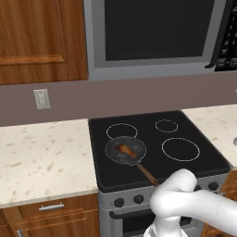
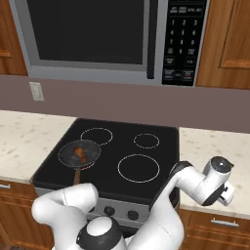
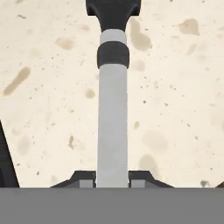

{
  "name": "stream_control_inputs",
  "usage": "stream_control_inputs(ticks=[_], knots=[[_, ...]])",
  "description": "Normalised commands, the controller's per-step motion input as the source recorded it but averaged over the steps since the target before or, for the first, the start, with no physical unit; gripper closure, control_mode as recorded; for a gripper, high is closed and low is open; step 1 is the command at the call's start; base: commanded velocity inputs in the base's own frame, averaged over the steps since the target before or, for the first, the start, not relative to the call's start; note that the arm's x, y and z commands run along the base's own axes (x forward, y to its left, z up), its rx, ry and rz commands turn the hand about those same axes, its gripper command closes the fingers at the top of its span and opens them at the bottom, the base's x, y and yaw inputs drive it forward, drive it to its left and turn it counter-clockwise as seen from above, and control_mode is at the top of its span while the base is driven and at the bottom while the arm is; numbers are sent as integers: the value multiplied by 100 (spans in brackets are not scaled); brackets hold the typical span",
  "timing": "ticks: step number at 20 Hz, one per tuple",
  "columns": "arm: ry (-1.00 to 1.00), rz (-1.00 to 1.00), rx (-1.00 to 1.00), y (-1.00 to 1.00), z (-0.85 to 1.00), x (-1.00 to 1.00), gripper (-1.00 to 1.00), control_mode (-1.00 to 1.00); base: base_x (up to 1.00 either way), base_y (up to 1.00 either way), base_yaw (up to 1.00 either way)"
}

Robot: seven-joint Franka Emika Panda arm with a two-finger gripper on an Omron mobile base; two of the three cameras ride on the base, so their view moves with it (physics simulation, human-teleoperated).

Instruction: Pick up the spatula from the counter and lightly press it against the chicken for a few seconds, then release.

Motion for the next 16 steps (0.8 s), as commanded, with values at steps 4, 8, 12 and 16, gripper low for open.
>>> stream_control_inputs(ticks=[4, 8, 12, 16], knots=[[-4, 8, -2, 28, 54, -58, 100, -100, 0, 0, 0], [-2, 12, -2, 30, 53, -59, 100, -100, 0, 0, 0], [-3, 14, -7, 44, 48, -51, 100, -100, 0, 0, 0], [-1, 14, -9, 54, 38, -51, 100, -100, 0, 0, 0]])
